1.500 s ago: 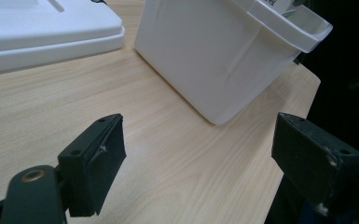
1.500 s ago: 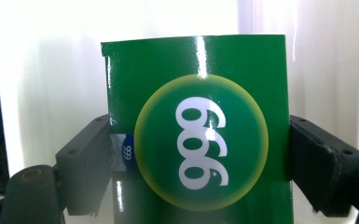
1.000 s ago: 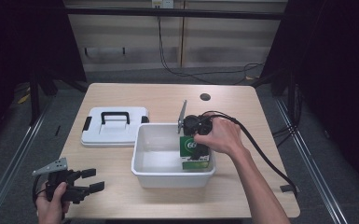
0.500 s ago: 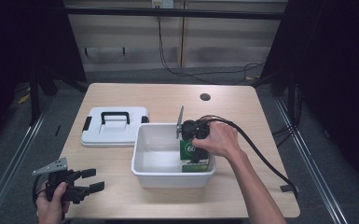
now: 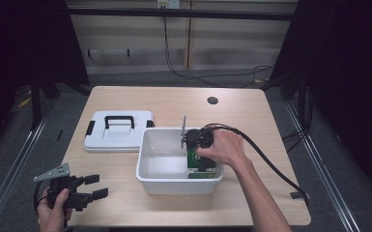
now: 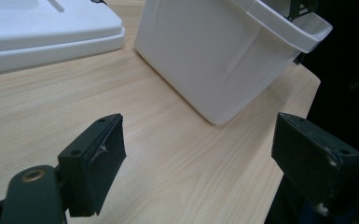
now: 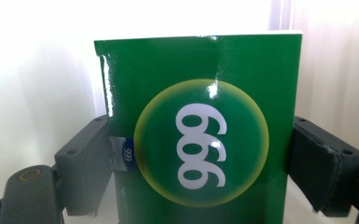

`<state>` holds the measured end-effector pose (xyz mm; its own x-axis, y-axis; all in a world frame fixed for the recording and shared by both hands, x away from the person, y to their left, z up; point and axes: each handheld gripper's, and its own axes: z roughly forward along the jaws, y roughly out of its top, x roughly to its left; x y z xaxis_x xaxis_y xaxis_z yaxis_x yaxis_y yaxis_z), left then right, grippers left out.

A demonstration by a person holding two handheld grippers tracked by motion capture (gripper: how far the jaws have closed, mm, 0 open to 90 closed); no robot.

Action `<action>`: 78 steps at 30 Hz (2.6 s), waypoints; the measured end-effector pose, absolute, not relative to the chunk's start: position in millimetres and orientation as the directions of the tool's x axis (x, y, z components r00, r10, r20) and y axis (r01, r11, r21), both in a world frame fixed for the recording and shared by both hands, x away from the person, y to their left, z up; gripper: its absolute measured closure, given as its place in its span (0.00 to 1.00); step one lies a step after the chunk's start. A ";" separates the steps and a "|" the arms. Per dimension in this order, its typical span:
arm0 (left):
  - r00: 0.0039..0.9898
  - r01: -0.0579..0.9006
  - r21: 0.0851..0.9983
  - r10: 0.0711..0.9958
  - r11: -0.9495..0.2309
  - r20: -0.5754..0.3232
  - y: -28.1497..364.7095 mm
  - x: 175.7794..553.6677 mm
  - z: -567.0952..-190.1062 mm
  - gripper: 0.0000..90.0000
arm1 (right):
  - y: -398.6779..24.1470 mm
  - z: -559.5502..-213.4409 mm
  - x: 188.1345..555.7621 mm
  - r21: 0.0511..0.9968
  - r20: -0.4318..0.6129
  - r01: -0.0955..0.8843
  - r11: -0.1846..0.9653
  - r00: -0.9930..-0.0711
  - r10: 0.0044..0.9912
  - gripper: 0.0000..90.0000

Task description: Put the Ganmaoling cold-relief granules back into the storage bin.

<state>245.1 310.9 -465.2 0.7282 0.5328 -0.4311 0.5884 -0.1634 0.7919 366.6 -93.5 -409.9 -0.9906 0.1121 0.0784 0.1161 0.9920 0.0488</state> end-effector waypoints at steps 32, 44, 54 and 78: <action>0.728 0.585 0.795 0.534 -0.159 -0.429 311.5 244.8 -464.8 0.19 | -90.1 -413.5 365.1 0.030 0.063 0.107 0.994 -0.992 0.105 0.12; 0.730 0.585 0.795 0.531 -0.160 -0.430 311.2 244.9 -464.8 0.19 | -97.8 -403.1 362.9 0.075 0.045 0.108 0.991 -0.993 0.105 0.10; 0.729 0.586 0.795 0.532 -0.160 -0.430 311.1 244.8 -464.8 0.19 | -105.7 -389.6 360.9 0.122 0.046 0.111 0.986 -0.993 0.106 0.10; 0.725 0.590 0.791 0.535 -0.160 -0.433 311.0 244.7 -465.2 0.19 | -144.5 -346.3 348.4 0.437 0.052 0.195 0.878 -0.980 0.191 0.15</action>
<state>244.7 311.0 -465.2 0.7254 0.5351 -0.4329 0.5901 -0.1598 0.7913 348.4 -144.5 -346.3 -0.9802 0.1911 0.0523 0.1945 0.8783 0.4367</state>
